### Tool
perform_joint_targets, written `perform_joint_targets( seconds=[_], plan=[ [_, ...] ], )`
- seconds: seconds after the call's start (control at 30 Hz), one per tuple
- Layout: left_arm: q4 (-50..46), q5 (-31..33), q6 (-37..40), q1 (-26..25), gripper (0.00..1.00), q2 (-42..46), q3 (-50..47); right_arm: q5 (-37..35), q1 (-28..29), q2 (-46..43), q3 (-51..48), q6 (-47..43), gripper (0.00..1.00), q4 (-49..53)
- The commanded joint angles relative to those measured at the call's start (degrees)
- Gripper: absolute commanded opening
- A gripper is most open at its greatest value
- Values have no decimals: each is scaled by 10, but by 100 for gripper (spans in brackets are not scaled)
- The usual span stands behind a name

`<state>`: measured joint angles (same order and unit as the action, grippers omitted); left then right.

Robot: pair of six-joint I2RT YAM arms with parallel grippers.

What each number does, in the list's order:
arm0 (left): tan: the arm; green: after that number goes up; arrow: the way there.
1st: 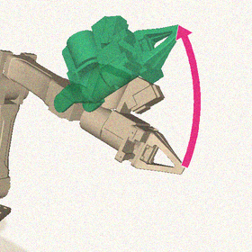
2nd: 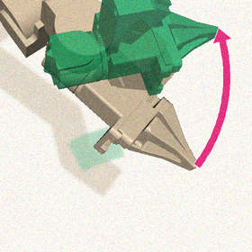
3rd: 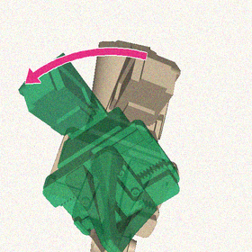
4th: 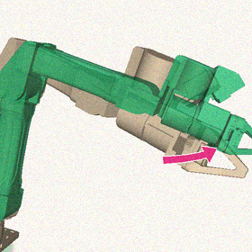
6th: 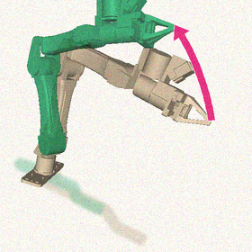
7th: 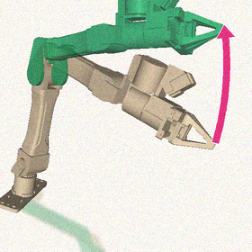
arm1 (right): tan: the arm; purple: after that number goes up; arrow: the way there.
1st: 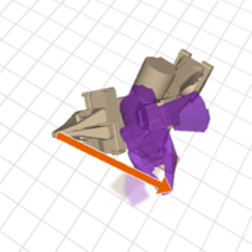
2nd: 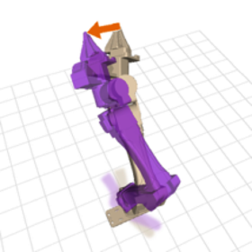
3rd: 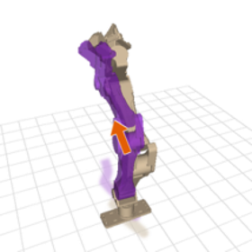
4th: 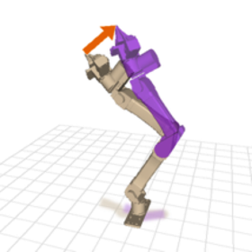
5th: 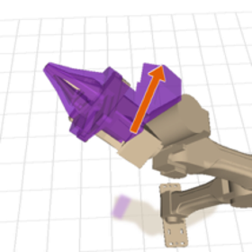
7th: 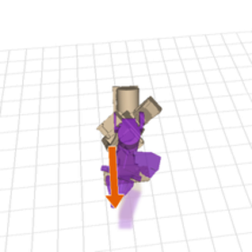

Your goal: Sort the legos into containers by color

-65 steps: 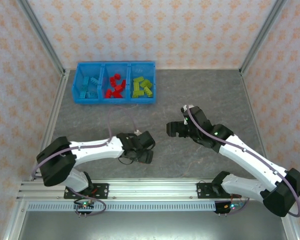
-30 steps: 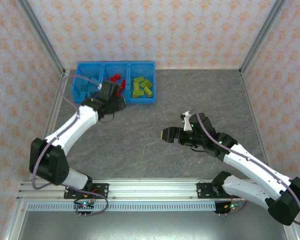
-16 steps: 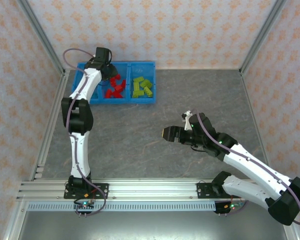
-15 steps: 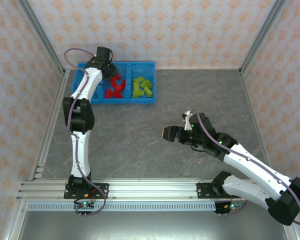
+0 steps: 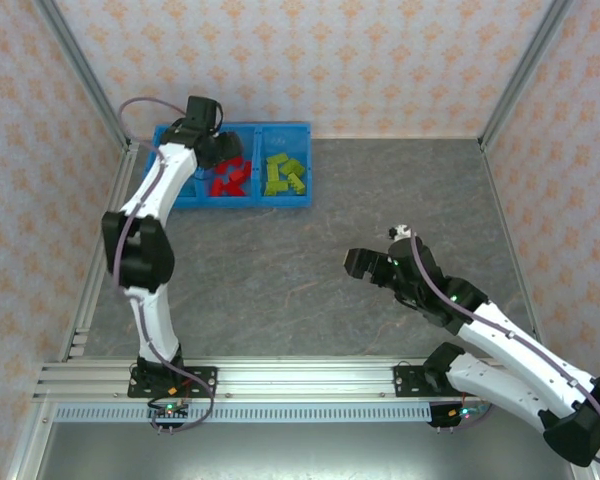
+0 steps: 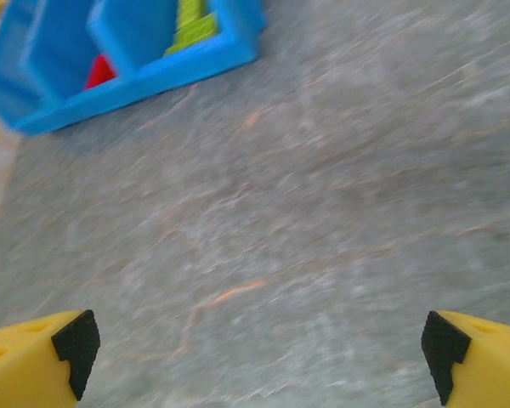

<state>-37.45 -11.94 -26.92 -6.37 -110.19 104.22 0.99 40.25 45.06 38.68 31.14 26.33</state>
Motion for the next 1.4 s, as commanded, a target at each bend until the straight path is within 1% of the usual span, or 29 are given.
perform_joint_targets(
  seconds=[0.0, 0.1, 0.13, 0.2, 0.27, 0.37, 0.43, 0.5, 0.57, 0.63, 0.67, 0.7, 0.77, 0.8, 0.83, 0.87, 0.9, 0.93, 1.0, 1.03, 1.07, 1.1, 1.17, 1.2, 1.23, 1.27, 1.3, 1.33, 1.37],
  plan=[
    [104, 27, 0, -47, 62, 172, -142, -177, -7, -8, -12, -39, 99, 4],
    [152, 73, 1, -89, 64, 315, -291, -273, -20, -4, -25, -89, 99, -38],
    [161, 87, 3, -102, 65, 364, -338, -296, -34, 0, -32, -104, 99, -59],
    [172, 104, 7, -116, 68, 439, -415, -303, -76, 12, -48, -133, 99, -107],
    [162, 126, 11, -118, 71, 508, -474, -311, -133, 36, -69, -157, 99, -167],
    [138, 214, 38, -118, 76, 576, -538, -342, -203, 88, -105, -220, 99, -291],
    [151, 287, 70, -118, 84, 612, -589, -342, -252, 146, -123, -251, 99, -379],
    [192, 322, 122, -117, 88, 636, -642, -314, -303, 212, -114, -237, 99, -411],
    [251, 361, 175, -117, 99, 647, -694, -273, -345, 283, -107, -217, 99, -445],
    [329, 400, 207, -113, 100, 646, -750, -262, -357, 332, -107, -232, 99, -518],
    [366, 410, 220, -110, 100, 643, -776, -245, -358, 338, -99, -246, 99, -517],
    [408, 411, 232, -103, 100, 637, -800, -225, -358, 355, -106, -284, 99, -572],
    [482, 381, 236, -77, 100, 618, -836, -190, -366, 396, -135, -298, 99, -669],
    [512, 350, 228, -54, 100, 602, -845, -149, -366, 407, -141, -315, 99, -696],
    [541, 324, 218, -34, 100, 581, -849, -113, -367, 415, -148, -325, 99, -698],
    [561, 303, 221, -19, 100, 562, -851, -111, -367, 438, -165, -331, 99, -762],
    [592, 289, 231, -8, 100, 535, -851, -112, -367, 434, -161, -331, 99, -759],
    [630, 282, 242, 2, 100, 504, -852, -107, -369, 415, -146, -324, 99, -694],
    [699, 252, 243, 24, 100, 441, -850, -106, -371, 432, -161, -330, 99, -751],
    [733, 229, 237, 38, 100, 405, -847, -106, -371, 419, -153, -328, 99, -718],
    [759, 204, 233, 49, 100, 377, -845, -103, -371, 418, -152, -326, 99, -712],
    [792, 190, 242, 55, 100, 341, -843, -105, -371, 426, -156, -329, 99, -735],
    [871, 170, 255, 55, 100, 261, -847, -102, -371, 420, -151, -326, 99, -713],
    [911, 154, 267, 56, 100, 224, -836, -104, -371, 423, -156, -328, 99, -729],
    [803, 143, 268, 54, 100, 247, -801, -103, -372, 419, -151, -326, 99, -715],
    [790, 142, 271, 52, 100, 247, -796, -102, -372, 421, -152, -327, 99, -718],
    [837, 141, 279, 49, 100, 235, -809, -103, -372, 421, -154, -328, 99, -723],
    [791, 144, 275, 48, 100, 247, -797, -103, -372, 420, -151, -326, 99, -715],
    [810, 148, 277, 47, 100, 241, -802, -103, -372, 422, -154, -327, 99, -721]
  ],
)
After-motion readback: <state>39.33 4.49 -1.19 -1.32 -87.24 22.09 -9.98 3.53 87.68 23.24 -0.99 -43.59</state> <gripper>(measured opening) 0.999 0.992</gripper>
